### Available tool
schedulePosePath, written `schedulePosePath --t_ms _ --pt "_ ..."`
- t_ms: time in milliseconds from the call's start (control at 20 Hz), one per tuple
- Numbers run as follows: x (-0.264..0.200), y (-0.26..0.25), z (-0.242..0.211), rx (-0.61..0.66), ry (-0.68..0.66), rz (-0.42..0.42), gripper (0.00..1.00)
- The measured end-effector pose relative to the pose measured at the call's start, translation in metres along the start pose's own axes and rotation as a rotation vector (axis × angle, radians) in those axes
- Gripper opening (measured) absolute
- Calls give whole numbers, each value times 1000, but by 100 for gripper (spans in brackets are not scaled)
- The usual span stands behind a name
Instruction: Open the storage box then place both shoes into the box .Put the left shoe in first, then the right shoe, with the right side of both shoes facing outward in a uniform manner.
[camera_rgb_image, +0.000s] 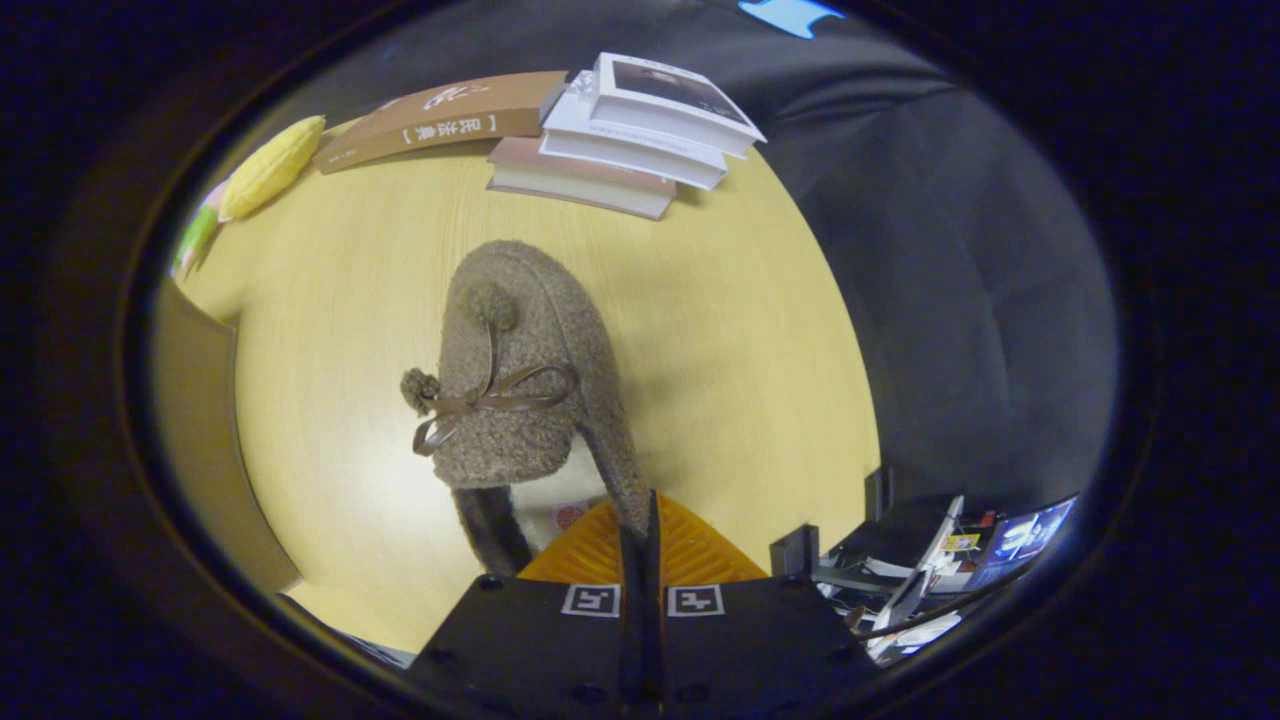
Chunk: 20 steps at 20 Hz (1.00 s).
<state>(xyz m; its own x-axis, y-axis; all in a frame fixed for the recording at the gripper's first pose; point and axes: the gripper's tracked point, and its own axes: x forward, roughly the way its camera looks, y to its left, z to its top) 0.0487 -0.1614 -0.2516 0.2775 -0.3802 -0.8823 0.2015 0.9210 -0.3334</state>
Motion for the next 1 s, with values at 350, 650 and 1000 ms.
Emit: schedulePosePath --t_ms 350,650,1000 --pt "-68 -14 28 25 -98 -72 3" --pt "-153 -10 48 58 -194 -128 3" --pt "-244 54 47 -23 -282 -154 3"
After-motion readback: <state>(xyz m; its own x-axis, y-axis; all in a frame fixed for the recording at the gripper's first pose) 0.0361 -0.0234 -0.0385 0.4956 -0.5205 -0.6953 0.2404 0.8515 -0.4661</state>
